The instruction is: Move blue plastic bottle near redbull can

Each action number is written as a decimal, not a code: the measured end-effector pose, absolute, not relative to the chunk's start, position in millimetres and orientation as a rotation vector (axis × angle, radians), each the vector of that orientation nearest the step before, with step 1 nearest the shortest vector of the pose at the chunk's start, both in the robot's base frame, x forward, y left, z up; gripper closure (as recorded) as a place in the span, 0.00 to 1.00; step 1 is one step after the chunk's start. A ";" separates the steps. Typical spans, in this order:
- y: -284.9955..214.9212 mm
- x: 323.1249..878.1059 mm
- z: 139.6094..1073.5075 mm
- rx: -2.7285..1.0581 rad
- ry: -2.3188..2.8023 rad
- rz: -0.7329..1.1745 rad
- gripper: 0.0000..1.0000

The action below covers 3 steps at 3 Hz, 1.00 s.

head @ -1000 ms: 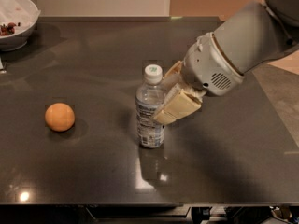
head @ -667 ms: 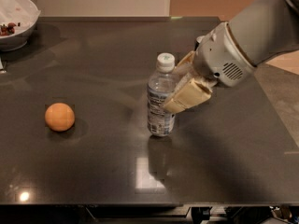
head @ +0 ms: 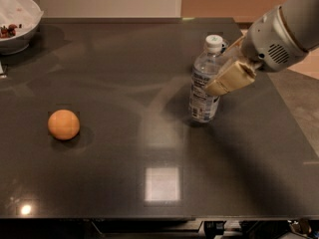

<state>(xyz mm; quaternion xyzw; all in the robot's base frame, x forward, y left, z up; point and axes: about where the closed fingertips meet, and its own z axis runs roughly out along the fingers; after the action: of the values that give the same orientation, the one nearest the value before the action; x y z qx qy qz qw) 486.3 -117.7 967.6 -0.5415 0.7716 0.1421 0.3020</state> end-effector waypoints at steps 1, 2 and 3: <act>-153.6 511.8 963.5 -1.320 2.091 0.350 1.00; -179.1 533.8 958.9 -1.236 2.104 0.348 1.00; -198.5 553.6 954.2 -1.176 2.120 0.354 1.00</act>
Offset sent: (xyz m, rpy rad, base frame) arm 0.0776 -0.0992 -0.0161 0.0953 -0.0263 -0.2402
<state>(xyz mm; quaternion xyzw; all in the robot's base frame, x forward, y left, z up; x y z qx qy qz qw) 553.6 -198.5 954.2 -0.4514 0.8141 0.1361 0.3390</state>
